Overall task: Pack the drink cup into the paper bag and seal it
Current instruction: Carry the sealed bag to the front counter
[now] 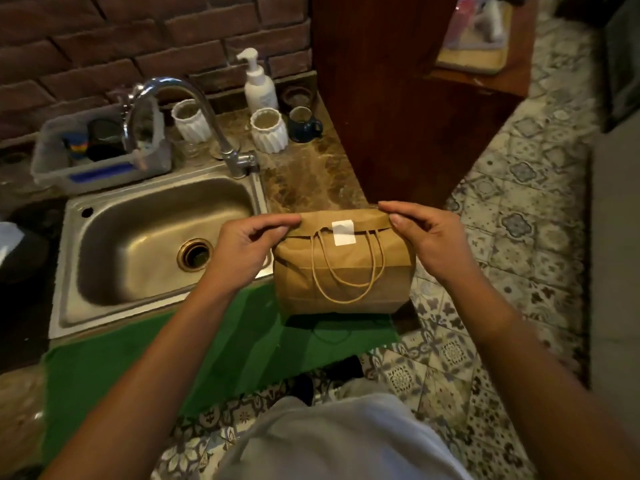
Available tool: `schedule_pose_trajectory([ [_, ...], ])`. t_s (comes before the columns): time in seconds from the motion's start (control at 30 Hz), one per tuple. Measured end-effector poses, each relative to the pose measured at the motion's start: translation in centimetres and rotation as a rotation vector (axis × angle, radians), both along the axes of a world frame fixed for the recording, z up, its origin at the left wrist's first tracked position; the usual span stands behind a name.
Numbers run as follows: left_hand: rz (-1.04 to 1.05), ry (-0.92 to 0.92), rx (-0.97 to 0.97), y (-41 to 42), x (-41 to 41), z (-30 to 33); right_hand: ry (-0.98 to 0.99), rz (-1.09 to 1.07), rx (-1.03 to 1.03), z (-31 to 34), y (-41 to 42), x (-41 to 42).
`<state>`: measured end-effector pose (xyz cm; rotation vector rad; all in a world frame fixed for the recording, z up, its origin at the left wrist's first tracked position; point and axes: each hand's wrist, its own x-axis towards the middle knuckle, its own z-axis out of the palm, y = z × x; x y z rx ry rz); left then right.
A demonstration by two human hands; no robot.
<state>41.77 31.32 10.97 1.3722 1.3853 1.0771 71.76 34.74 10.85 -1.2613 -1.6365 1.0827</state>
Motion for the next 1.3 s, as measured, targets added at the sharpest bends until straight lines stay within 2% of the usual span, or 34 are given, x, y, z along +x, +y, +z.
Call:
schedule_pose_trajectory([
  [0.33, -0.449, -0.067, -0.041, -1.7, 6.4, -0.1, -0.022, -0.501, -0.007, -0.2, -15.1, 4.2],
  [0.43, -0.541, -0.073, -0.027, -2.7, 8.9, -0.1, -0.034, -0.583, -0.027, 0.1, -18.8, 5.5],
  [0.67, -0.909, -0.047, -0.031, -7.1, 21.9, 0.5, -0.058, -0.913, -0.054, 0.9, -31.2, 13.5],
  [0.9, -1.205, -0.036, -0.015, -14.8, 37.9, 0.3, -0.013, -1.133, -0.046, 1.8, -45.3, 22.8],
  [1.1, -1.374, -0.045, -0.004, -22.7, 50.8, 1.0, -0.002, -1.324, -0.037, 2.4, -55.2, 30.3],
  [1.3, -1.551, -0.039, 0.033, -30.8, 63.0, 2.6, -0.133, -1.522, -0.014, 3.6, -64.1, 36.5],
])
